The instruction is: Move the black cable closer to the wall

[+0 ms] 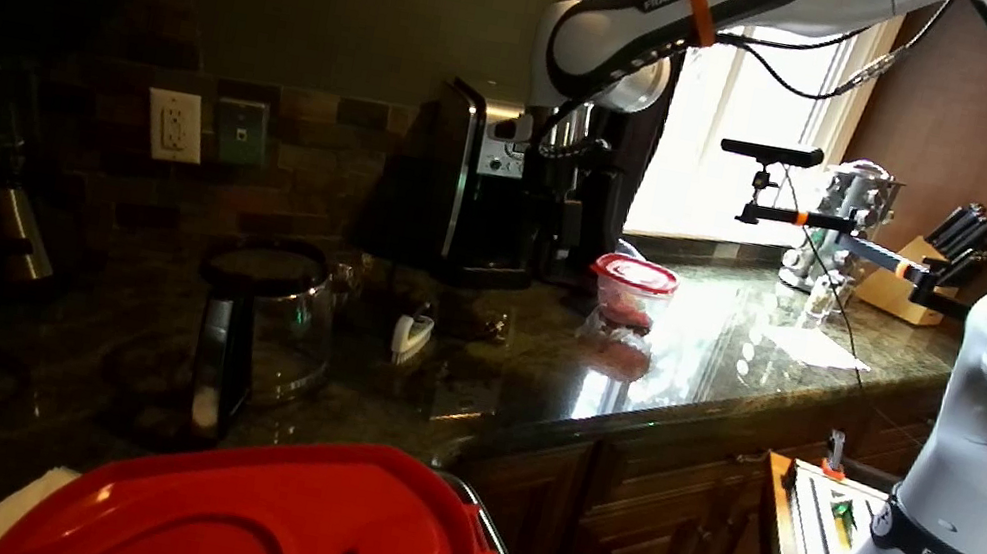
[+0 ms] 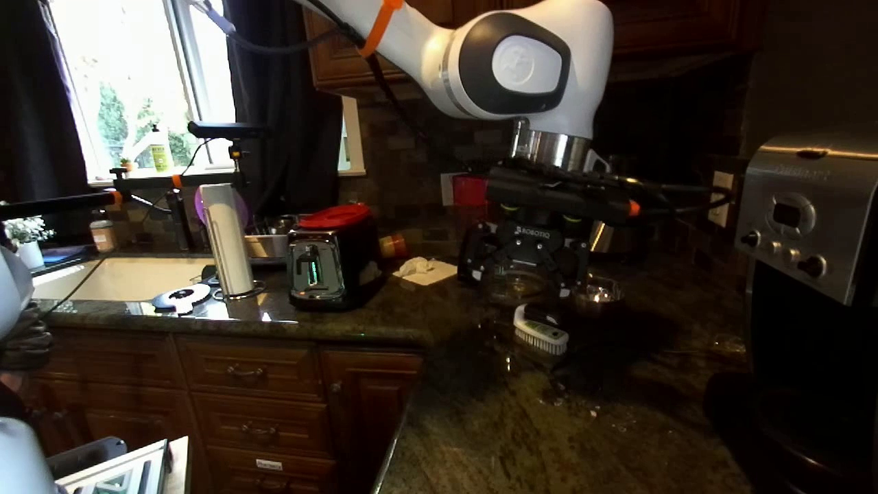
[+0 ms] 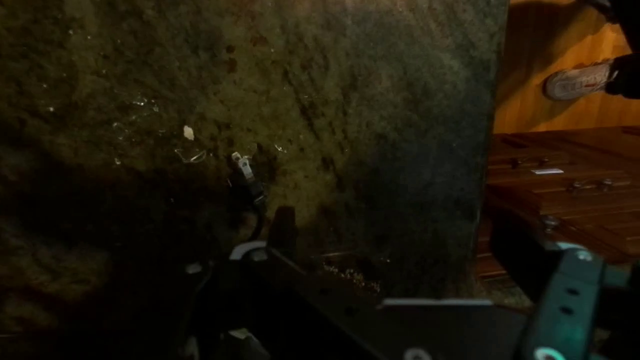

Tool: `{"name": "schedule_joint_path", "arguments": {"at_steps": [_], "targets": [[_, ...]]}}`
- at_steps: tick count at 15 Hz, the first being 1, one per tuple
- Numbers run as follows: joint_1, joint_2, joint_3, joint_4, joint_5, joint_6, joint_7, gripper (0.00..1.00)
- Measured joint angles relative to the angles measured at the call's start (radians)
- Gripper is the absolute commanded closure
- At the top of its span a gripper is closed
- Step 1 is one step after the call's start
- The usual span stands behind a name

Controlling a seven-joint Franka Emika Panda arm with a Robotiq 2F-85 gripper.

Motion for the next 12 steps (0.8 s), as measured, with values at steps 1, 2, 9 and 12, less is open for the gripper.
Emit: {"name": "schedule_joint_path", "arguments": {"at_steps": [1,2,9,12], "targets": [[-0.005,0.023,0.000,0.011,0.011,0.000,-0.012,0.00],[-0.007,0.037,0.001,0.021,0.016,0.000,-0.018,0.00],[-0.015,0.063,0.009,0.029,-0.022,0.039,-0.047,0.00],[-0.023,0.109,0.010,0.027,-0.061,0.129,-0.109,0.00]]}}
